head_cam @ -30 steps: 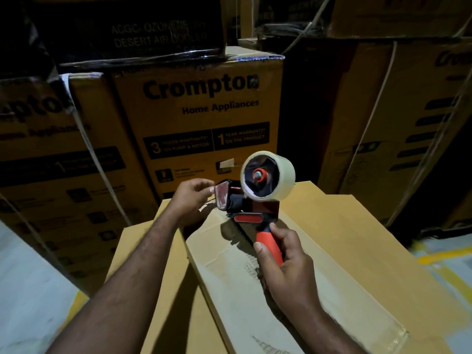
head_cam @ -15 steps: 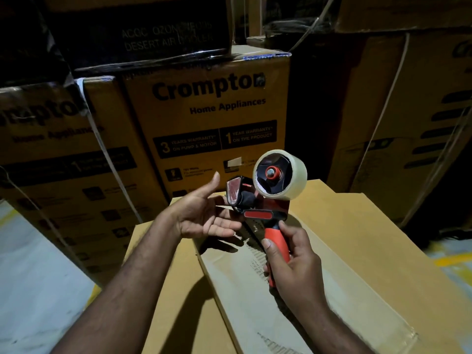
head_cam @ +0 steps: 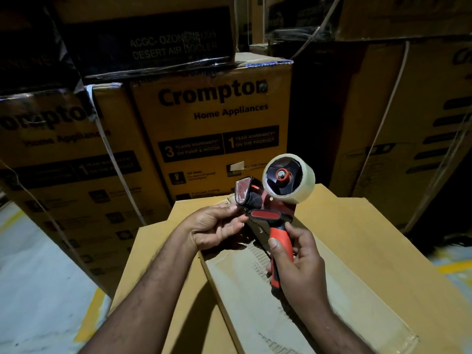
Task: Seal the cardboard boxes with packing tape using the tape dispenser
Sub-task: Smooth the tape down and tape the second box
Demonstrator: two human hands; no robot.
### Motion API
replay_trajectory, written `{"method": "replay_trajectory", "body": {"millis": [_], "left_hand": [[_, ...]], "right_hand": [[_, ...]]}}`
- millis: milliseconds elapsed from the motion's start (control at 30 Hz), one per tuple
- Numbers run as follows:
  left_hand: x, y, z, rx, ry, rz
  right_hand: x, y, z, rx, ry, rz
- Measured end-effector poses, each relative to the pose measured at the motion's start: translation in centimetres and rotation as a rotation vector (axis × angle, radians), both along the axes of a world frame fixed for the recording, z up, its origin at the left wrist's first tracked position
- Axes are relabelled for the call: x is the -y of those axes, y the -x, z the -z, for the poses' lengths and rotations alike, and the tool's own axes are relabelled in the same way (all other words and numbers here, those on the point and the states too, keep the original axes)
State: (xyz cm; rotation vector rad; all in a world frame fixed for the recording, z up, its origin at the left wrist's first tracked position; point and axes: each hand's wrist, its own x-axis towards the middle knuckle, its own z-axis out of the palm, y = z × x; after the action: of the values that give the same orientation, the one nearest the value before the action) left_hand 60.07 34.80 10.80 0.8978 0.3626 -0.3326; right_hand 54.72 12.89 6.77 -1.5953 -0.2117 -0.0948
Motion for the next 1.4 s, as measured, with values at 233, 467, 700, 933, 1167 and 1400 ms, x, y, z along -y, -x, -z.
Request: {"method": "replay_trajectory", "body": {"millis": [233,467,700,933,1167,1400], "left_hand": [[0.1,-0.4,-1.0,-0.141,-0.059,-0.055],[-0.3,-2.0,-2.4,-0.170,-0.307,-0.023],[-1.5,-3.5,-3.0,-0.181,-0.457,0.102],[-3.5,-4.7,-4.5,-0.075,-0.658,0.275],[-3.9,-5.8,-5.5,0.085,-0.965,0.221],[-3.9,-7.7,-4.4,0.120,-1.181,0.113]], "right_hand": [[-0.1,0.0,0.6,0.079,0.082,0.010],[-0.5,-0.4,0.5,0.238,0.287,0.050],[-0.8,-0.7,0.0,0.263,0.327,0.077],[-0.7,-1.2,-0.6,0.326,0.405,0.076],[-0.9,-3.1,-1.5,0.298,0.504,0.029],[-2.2,-5.2,-1.2,0.141,0.554,0.007]]}}
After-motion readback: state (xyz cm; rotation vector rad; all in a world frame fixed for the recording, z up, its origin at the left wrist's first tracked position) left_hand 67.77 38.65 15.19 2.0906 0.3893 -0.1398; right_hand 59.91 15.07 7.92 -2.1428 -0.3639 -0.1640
